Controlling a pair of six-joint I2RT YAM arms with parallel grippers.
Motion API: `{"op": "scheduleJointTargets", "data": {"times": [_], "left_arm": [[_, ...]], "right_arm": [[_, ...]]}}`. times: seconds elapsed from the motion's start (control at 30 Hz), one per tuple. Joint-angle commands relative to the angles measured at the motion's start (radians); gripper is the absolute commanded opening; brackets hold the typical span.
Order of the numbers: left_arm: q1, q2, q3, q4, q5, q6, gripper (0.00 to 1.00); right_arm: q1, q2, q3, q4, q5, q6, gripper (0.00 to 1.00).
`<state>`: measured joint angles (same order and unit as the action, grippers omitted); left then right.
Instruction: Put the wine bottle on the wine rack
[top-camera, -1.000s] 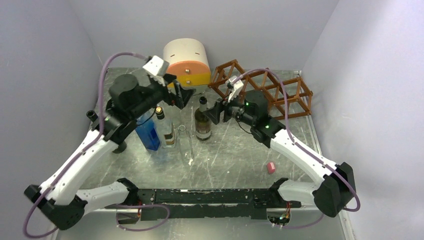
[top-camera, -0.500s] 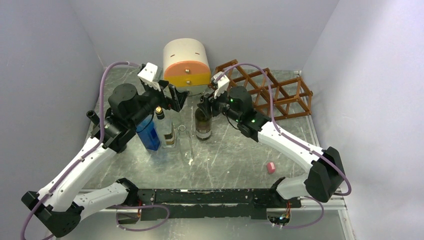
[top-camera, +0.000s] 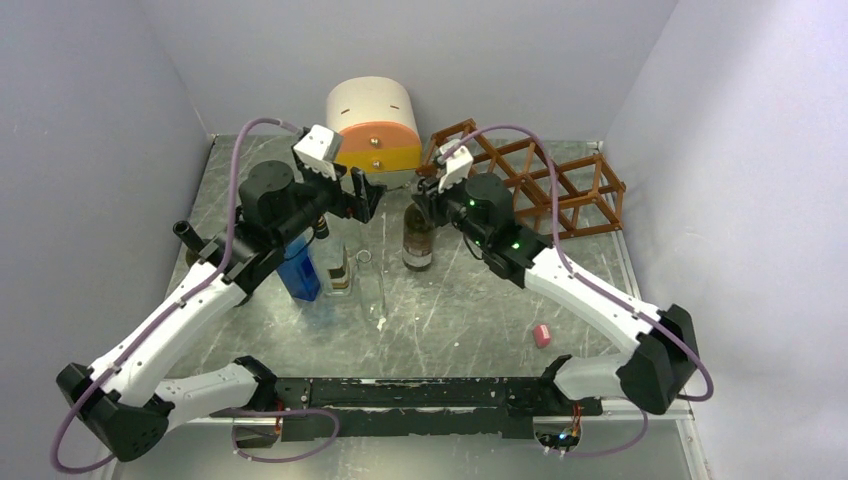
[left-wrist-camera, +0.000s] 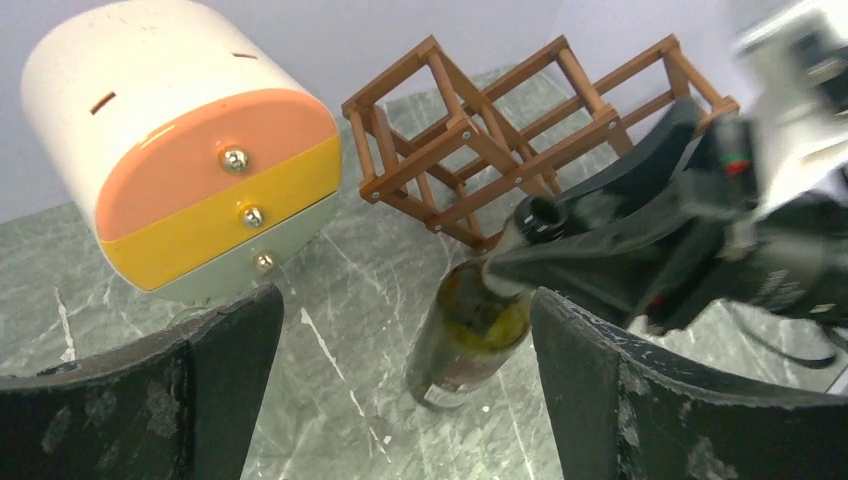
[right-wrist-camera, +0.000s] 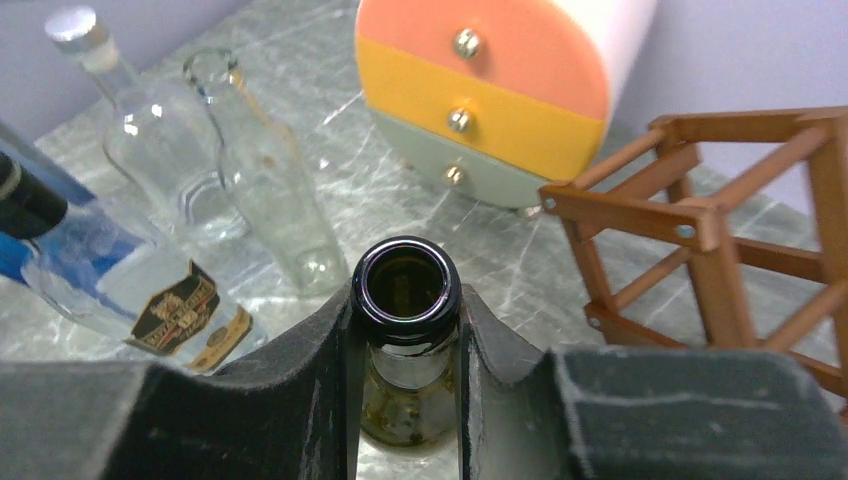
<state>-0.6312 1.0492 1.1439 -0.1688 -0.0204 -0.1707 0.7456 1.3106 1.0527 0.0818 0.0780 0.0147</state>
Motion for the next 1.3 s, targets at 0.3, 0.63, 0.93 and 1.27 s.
{"op": "scheduleJointTargets", "data": {"times": [0.3,0.63,0.93,1.27], "left_arm": [[-0.002,0.202,-0.028,0.165,0.433,0.193,0.95],[-0.002,0.329,-0.114,0.403,0.61,0.191,0.99],[-0.002,0.358,-0.129,0.512,0.809,0.194,0.94],[-0.002,0.333,-0.119,0.524,0.918,0.29,0.44]], "right_arm": [[0.0,-0.246,0.096,0.008,0.193,0.131,0.0],[-0.001,-0.297,0.201,-0.104,0.182,0.235,0.0],[-0.002,-0.345,0.187,-0.069,0.065,0.269,0.0],[-0.001,-0.412,0.136,-0.045,-0.08,0.264,0.0]]}}
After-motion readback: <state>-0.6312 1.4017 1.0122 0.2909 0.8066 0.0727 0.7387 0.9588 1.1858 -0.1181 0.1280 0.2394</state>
